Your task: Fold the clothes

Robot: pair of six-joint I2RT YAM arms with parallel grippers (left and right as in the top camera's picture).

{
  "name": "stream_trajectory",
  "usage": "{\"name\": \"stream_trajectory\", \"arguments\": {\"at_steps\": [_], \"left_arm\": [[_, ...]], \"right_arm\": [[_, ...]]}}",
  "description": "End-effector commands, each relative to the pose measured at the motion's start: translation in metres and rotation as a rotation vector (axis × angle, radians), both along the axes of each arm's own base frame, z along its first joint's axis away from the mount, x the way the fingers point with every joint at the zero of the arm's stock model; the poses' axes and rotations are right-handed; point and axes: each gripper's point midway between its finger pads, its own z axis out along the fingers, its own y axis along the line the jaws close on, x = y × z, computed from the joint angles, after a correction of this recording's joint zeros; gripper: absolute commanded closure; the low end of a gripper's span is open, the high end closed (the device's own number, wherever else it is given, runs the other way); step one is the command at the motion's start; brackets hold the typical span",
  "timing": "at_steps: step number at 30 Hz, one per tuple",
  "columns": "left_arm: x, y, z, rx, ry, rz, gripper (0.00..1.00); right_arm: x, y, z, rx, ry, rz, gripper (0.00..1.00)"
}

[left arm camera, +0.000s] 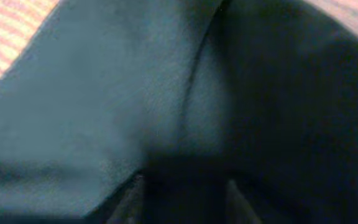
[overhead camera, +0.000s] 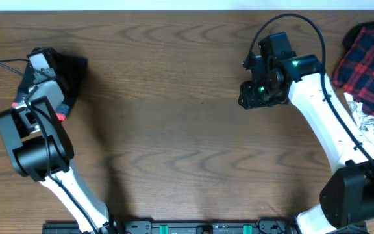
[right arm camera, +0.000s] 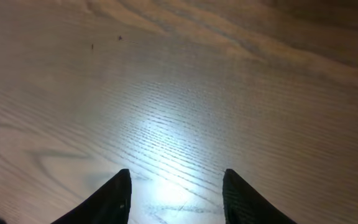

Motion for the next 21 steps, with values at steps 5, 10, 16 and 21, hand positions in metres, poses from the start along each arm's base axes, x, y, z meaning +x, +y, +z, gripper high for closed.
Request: {"name": "stream_trajectory", "arguments": {"at_steps": [5, 10, 16, 21], "left_arm": [[-0.026, -0.016, 0.115, -0.014, -0.111, 0.008, 0.02], [-0.076, -0.039, 0.149, -0.159, -0.084, 0.074, 0.02], [-0.122, -0.073, 0.126, -0.314, 0.112, 0.053, 0.02], [-0.147, -0.088, 0.114, -0.38, 0.221, 0.066, 0.02]], "right_arm": [[0.01, 0.001, 0.009, 0.018, -0.049, 0.006, 0.39], [0.012, 0.003, 0.01, 0.031, -0.06, 0.008, 0.01], [0.017, -0.003, 0.01, 0.002, -0.078, -0.007, 0.01], [0.036, -0.039, 0.01, -0.086, -0.118, -0.19, 0.01]]}}
